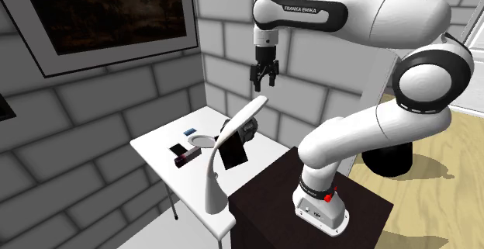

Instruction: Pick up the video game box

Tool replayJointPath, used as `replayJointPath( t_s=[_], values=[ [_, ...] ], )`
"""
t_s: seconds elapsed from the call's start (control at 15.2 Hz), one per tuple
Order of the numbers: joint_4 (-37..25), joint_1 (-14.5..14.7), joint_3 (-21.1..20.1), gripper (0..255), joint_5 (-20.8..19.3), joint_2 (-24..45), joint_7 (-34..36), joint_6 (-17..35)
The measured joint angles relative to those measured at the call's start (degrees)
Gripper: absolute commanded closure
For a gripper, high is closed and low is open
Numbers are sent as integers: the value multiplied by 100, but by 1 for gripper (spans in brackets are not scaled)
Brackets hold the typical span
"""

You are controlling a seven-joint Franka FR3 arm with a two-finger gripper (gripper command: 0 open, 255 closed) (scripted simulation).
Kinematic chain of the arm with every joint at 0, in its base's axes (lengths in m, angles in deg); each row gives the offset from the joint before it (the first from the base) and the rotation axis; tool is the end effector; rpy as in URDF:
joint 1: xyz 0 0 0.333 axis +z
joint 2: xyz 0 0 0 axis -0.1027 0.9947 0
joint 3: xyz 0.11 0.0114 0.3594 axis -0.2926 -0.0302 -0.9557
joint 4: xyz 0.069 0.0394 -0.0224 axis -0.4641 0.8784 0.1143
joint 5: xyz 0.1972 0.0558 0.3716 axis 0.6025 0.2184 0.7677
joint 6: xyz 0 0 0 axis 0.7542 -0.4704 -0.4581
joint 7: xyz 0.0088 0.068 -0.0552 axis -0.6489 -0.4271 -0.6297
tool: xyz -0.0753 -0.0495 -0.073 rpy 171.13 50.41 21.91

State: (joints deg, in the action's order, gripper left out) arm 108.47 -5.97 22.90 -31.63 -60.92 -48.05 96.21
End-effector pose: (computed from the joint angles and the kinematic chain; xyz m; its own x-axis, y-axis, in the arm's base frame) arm 0.2868 0.0078 0.6318 0.9900 0.0886 -0.1096 0.0808 -0.9940 -0.0744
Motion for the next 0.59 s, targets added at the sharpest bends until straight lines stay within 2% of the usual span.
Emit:
replayJointPath(
  t_s=[0.2,0.59],
  values=[
    [-12,43,118,0,-37,219,-245,120],
    [-235,265,562,0,-84,1537,-1398,790]
  ],
)
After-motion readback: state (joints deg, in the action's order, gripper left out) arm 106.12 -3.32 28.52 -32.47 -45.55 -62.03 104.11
